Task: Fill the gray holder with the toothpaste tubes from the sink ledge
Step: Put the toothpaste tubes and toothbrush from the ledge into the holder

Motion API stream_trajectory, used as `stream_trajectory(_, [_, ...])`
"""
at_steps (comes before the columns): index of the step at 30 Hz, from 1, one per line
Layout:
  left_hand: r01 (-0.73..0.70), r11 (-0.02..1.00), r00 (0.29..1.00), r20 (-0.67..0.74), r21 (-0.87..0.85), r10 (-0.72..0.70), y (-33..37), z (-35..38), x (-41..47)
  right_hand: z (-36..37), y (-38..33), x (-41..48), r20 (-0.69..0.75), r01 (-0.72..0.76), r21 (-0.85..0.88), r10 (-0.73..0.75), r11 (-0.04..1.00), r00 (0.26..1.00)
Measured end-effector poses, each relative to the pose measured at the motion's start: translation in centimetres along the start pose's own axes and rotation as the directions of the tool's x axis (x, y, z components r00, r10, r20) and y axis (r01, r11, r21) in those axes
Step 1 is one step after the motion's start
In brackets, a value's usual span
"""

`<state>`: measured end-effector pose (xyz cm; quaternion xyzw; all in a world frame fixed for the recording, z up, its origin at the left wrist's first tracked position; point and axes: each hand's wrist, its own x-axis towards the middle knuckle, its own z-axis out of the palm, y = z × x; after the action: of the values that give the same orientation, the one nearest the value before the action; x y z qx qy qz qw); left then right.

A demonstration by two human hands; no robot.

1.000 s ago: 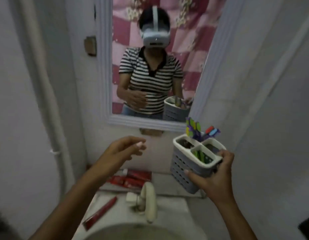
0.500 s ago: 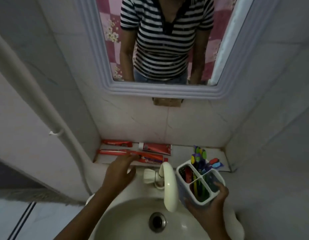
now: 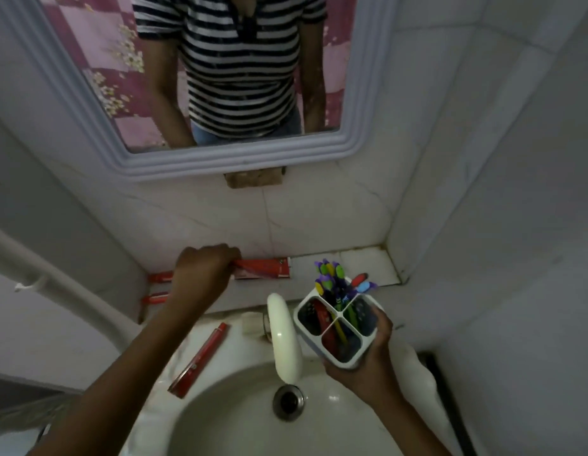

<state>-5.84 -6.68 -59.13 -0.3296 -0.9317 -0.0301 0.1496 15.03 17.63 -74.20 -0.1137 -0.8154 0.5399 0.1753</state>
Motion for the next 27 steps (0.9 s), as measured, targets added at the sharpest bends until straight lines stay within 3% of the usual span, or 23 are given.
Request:
stream_trajectory(4, [-0.196, 0.98, 0.98, -0.032, -0.035, 0.195, 1.4, -8.9, 2.3, -0.1, -0.2, 0.2, -0.027, 0.018, -0.017, -0.019, 1.0, 0.999])
stream_trajectory(7, [-0.353, 0.934, 0.928, 0.147, 0.057, 0.342, 4.8, -12.1, 3.5, -0.3, -0.6, 0.2, -0.029, 0.02, -0.009, -0.02, 1.0, 0.999])
stream_trajectory(12, [-0.504, 0.82, 0.798, 0.508, 0.271, 0.322, 11.5, -9.6, 4.3, -0.2, -1.3, 0.3, -0.041, 0.059, -0.011, -0.06, 0.998, 0.997])
stream_trajectory(14, [-0.537, 0.784, 0.766, 0.568, 0.311, 0.3, 13.4, -8.5, 4.5, -0.1, -1.5, 0.5, -0.048, 0.069, 0.002, -0.068, 0.998, 0.997])
stream_trajectory(17, [-0.659, 0.678, 0.687, 0.627, 0.325, 0.368, 16.1, -7.6, 4.4, 0.0, -1.3, 0.5, -0.033, 0.044, 0.051, -0.043, 0.998, 0.999])
stream_trajectory(19, [-0.699, 0.659, 0.644, 0.646, 0.278, 0.41, 17.3, -7.4, 4.4, 0.0, -0.7, 0.4, -0.018, 0.016, 0.048, -0.015, 0.999, 1.0])
stream_trajectory(21, [-0.66, 0.735, 0.662, 0.584, 0.157, 0.469, 17.1, -7.1, 4.6, 0.0, -0.3, 0.3, -0.02, 0.003, 0.047, -0.002, 0.999, 1.0])
stream_trajectory(24, [-0.429, 0.887, 0.746, 0.486, -0.172, 0.455, 13.9, -7.2, 5.8, 0.1, -0.5, 0.3, -0.044, 0.024, 0.046, -0.022, 0.999, 0.999])
stream_trajectory(27, [-0.112, 0.949, 0.872, 0.428, -0.296, 0.237, 8.2, -6.1, 6.4, 0.4, 0.3, 0.3, -0.057, 0.044, 0.052, -0.041, 0.998, 0.998])
